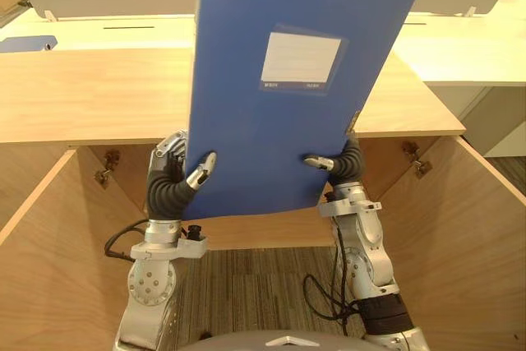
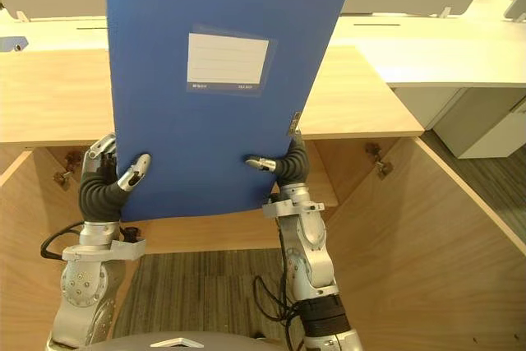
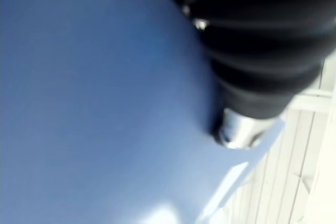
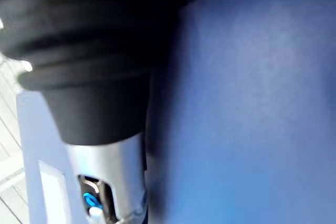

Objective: Walk over to the cabinet, pick up the folder, carry it to the office cabinet, place the folder inside the office cabinet, then close the office cabinet door

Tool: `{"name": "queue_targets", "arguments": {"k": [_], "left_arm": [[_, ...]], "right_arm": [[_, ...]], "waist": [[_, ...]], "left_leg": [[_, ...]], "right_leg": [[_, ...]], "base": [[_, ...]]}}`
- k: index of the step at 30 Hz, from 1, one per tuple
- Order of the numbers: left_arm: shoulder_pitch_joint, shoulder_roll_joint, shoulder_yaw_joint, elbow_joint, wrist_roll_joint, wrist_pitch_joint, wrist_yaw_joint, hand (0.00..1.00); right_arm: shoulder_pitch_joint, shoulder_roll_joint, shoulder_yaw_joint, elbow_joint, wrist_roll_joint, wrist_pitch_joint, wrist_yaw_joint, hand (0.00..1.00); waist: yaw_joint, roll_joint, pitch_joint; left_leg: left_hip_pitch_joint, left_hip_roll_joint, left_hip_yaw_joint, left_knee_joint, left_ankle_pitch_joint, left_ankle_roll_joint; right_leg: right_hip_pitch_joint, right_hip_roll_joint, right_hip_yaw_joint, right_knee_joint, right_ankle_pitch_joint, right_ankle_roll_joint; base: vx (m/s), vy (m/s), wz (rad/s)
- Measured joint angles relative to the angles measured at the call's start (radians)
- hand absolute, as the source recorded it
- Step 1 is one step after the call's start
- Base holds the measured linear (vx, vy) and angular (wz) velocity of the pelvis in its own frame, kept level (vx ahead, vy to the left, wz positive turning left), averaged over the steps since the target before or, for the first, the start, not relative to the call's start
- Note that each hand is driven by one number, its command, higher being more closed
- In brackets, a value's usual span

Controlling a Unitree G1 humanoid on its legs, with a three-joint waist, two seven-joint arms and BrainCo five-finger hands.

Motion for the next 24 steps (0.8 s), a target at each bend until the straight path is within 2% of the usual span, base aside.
{"name": "queue_targets", "arguments": {"k": [10,13,19,20,24], "left_arm": [[-0.006,0.031,0.008,0.026,0.058,0.0,0.005,1.0],[-0.013,0.041,0.01,0.026,0.077,0.0,0.009,1.0],[-0.012,0.04,0.013,0.034,0.086,0.0,0.012,1.0],[-0.012,0.039,0.016,0.038,0.086,0.0,0.012,0.0],[-0.009,0.037,0.025,0.04,0.087,0.0,0.013,0.0]], "right_arm": [[0.0,-0.082,0.042,0.066,-0.003,0.051,0.058,1.0],[0.0,-0.09,0.051,0.095,-0.005,0.053,0.082,1.0],[0.0,-0.087,0.047,0.102,-0.044,0.048,0.07,1.0],[0.0,-0.087,0.048,0.102,-0.052,0.048,0.068,1.0],[0.0,-0.07,0.041,0.1,-0.084,0.048,0.049,1.0]], "waist": [[-0.001,-0.001,-0.002],[0.0,-0.001,-0.002],[0.0,-0.001,-0.002],[0.001,-0.001,-0.002],[0.001,-0.001,-0.002]], "left_leg": [[-0.007,0.0,0.001,-0.006,0.002,0.002],[-0.004,0.0,0.001,-0.005,0.003,0.001],[-0.003,-0.001,0.001,0.0,0.005,0.001],[-0.003,-0.001,0.001,0.0,0.005,0.001],[-0.011,-0.001,0.0,-0.002,0.005,0.001]], "right_leg": [[-0.001,0.0,0.004,0.0,0.005,0.001],[-0.002,0.0,0.004,-0.001,0.005,0.001],[-0.004,0.0,0.004,-0.001,0.006,-0.001],[-0.003,0.0,0.004,-0.001,0.006,-0.001],[-0.003,0.0,0.002,-0.003,0.006,-0.001]], "base": [[-0.04,-0.008,-0.01],[0.0,0.0,0.0],[0.0,0.0,0.0],[0.0,0.0,0.0],[0.0,0.0,0.0]]}}
